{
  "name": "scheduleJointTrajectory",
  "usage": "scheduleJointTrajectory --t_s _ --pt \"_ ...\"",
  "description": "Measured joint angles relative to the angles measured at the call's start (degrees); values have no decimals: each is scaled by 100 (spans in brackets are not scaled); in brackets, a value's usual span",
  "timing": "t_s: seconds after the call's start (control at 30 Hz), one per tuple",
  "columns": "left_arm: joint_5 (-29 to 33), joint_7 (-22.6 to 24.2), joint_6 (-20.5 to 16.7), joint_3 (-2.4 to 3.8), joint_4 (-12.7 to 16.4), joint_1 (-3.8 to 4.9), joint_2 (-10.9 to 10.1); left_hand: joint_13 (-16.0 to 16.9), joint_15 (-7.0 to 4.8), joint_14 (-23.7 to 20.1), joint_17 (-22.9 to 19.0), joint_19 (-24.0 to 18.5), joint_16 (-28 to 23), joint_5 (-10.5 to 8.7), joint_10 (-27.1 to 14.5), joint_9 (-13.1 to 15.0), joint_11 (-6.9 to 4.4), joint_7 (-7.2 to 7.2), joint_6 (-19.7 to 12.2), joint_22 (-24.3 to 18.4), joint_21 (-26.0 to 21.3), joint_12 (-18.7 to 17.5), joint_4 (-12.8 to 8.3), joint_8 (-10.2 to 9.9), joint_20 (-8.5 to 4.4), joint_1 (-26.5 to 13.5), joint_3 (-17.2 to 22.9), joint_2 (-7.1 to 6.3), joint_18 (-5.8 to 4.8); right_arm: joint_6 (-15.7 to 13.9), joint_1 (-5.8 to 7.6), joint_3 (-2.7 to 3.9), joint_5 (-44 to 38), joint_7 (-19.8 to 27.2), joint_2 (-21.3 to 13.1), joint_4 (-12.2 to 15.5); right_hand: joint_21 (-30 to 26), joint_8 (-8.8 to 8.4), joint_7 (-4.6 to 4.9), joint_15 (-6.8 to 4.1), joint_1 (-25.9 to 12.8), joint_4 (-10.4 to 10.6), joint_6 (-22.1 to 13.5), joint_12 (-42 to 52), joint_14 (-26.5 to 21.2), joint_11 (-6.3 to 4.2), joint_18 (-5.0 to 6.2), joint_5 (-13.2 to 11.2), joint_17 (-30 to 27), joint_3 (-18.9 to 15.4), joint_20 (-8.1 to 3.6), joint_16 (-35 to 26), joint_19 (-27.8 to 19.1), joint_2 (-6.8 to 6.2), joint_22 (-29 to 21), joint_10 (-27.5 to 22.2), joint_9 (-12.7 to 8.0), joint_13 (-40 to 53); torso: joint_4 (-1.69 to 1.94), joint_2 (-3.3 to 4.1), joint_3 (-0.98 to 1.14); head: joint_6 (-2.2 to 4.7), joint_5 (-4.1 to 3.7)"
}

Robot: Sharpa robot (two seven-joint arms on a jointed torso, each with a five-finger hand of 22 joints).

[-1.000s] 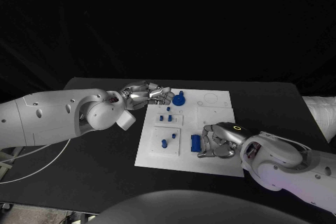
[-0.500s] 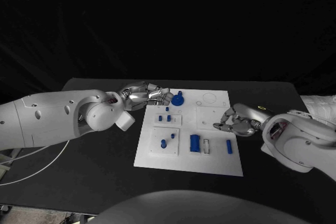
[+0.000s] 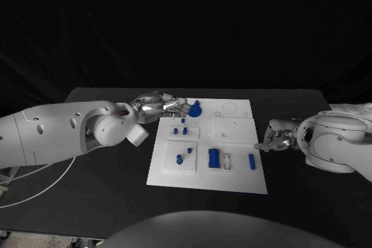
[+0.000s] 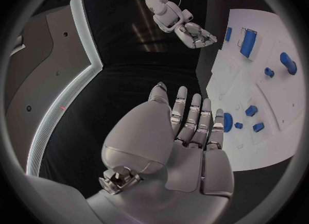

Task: Assemble the parts on the task board

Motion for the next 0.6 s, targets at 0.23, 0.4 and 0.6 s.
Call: scheduleJointTrajectory --t_s 0.23,0.4,0.6 --pt "-1 -1 1 -1 -5 -2 -2 -4 0 0 -4 0 0 0 0 0 0 0 0 0 0 0 0 0 0 41 0 0 0 240 -17 -2 -62 -205 126 -105 0 -28 -58 -33 -40 -18 266 0 -7 -69 0 -156 0 -18 -22 0 22 -40 0 -10 -16 0 3 1 0 0 -7" --pt "-2 -1 4 -1 -29 -12 9 -3 0 0 -4 0 0 0 0 -5 0 0 0 0 0 0 -13 0 0 41 13 0 0 303 -35 -2 -56 -280 256 -158 0 -28 -83 -61 -180 43 349 0 -20 -82 1 -618 -1 -79 -43 0 39 -34 0 1 61 -1 3 -1 0 0 -26" --pt "-3 -1 12 0 5 -22 -4 -3 0 0 -4 0 0 23 0 -5 0 0 0 0 0 0 -11 0 0 41 15 0 0 311 -124 -1 15 -326 378 -226 -68 -56 -98 -82 -539 94 408 0 0 -82 1 -1621 -1 -271 -64 0 18 72 -1 1 159 -1 4 -2 -1 0 -21"
